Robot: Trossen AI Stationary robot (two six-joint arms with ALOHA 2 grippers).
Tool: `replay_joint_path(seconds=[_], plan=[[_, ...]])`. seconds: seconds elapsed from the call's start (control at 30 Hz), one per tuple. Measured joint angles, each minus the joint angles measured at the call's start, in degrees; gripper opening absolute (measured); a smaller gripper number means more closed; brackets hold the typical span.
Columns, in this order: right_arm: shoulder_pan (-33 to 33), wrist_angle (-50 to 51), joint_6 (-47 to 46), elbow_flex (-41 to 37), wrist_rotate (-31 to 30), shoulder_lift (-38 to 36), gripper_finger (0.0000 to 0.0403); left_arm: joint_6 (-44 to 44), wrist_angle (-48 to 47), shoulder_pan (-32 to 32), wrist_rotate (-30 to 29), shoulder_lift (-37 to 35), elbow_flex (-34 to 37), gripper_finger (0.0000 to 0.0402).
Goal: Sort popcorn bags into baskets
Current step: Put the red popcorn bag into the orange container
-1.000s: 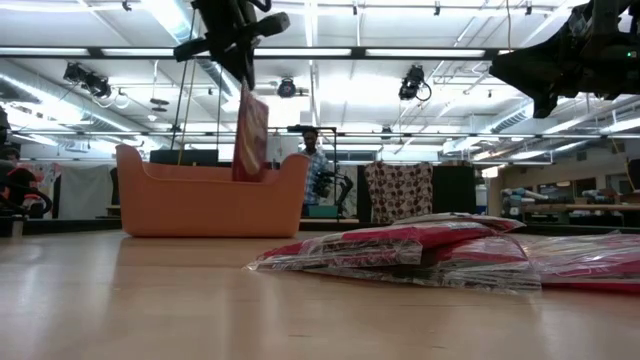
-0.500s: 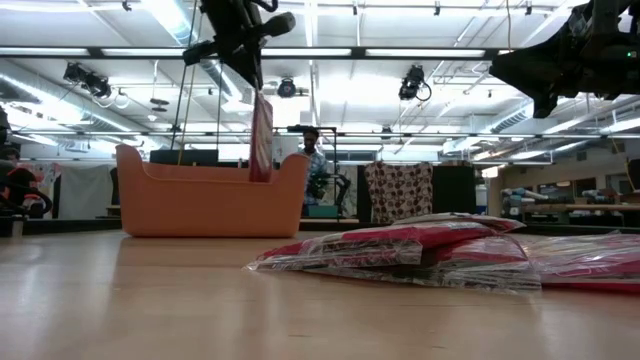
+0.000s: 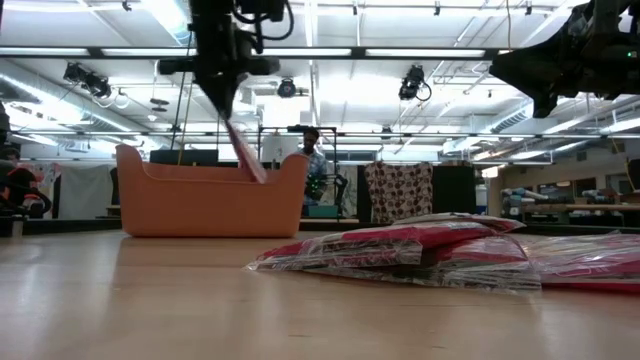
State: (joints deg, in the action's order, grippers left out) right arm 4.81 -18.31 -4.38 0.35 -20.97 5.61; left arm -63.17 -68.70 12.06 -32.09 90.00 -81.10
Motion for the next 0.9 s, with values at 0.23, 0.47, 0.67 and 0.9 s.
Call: replay_joint_path(seconds=[0.23, 0.47, 0.67, 0.9], plan=[[0.0, 0.0, 0.0, 0.0, -0.1, 0.0, 0.0095, -5.0, -13.1, -0.6, 1.9, 3.2, 0.0, 0.0007], [0.0, 0.0, 0.0, 0.0, -0.1, 0.0, 0.0095, -1.9, -13.6, -0.6, 4.4, 6.9, 0.0, 0.0076], [0.0, 0.0, 0.0, 0.0, -0.1, 0.0, 0.0095, 1.0, -17.7, 0.4, 8.6, 6.0, 0.0, 0.0152], [0.0, -0.1, 0.0, 0.0, -0.2, 0.0, 0.0095, 16.8, -1.4, -6.4, 11.7, 5.1, -0.1, 0.0162]])
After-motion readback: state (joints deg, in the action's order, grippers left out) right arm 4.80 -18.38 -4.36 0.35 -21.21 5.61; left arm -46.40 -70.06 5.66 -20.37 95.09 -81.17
